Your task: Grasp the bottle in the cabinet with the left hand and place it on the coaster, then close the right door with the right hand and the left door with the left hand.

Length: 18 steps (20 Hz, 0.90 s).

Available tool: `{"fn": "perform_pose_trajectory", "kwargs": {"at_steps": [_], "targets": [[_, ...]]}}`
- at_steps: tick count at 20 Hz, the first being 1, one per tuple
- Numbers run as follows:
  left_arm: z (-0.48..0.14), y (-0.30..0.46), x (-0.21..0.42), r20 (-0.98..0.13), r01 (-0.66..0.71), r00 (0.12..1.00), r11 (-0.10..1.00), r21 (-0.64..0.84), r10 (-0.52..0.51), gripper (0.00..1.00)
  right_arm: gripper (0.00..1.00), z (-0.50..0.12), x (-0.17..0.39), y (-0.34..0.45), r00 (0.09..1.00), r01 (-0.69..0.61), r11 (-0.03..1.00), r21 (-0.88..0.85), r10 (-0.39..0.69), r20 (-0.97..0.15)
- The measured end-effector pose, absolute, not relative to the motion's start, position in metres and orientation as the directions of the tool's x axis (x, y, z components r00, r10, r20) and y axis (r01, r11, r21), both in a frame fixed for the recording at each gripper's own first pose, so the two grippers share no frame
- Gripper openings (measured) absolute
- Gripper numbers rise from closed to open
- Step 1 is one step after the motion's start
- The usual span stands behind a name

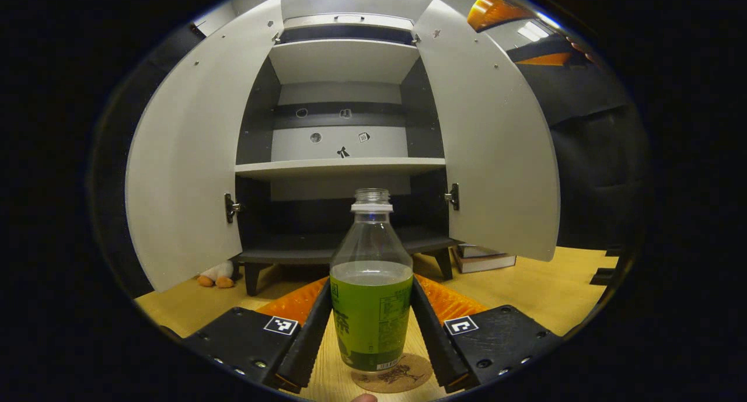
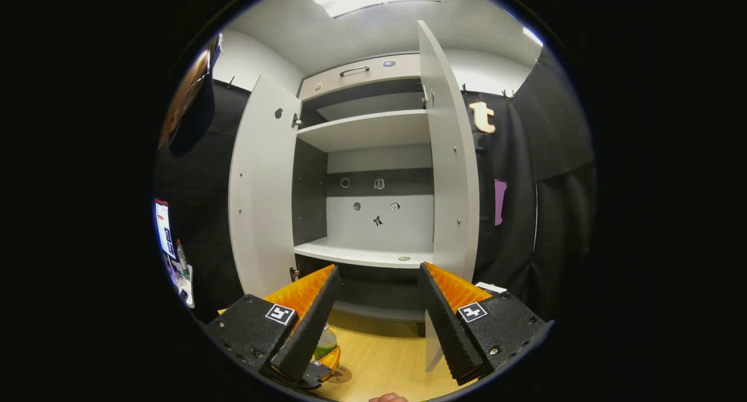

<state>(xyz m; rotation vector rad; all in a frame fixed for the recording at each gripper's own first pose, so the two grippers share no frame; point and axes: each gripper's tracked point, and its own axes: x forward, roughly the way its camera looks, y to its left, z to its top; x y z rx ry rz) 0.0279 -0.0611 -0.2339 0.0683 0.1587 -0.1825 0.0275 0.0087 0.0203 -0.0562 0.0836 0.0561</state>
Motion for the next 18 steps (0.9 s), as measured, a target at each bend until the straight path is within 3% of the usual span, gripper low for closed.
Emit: {"fn": "perform_pose_trajectory", "kwargs": {"at_steps": [5,18], "targets": [[-0.250,-0.069,0.021,-0.179,0.197,0.964,0.980,-0.019,-0.197,0.76,0.83,0.016,0.033,0.015,0.993,-0.076,0.995,-0.065,0.069,-0.098],[-0.256,-0.066,0.009,-0.216,0.199,0.956,0.980,-0.015,-0.198,0.77,0.83,0.008,0.038,0.025,0.989,-0.093,0.993,-0.070,0.084,-0.121]]}}
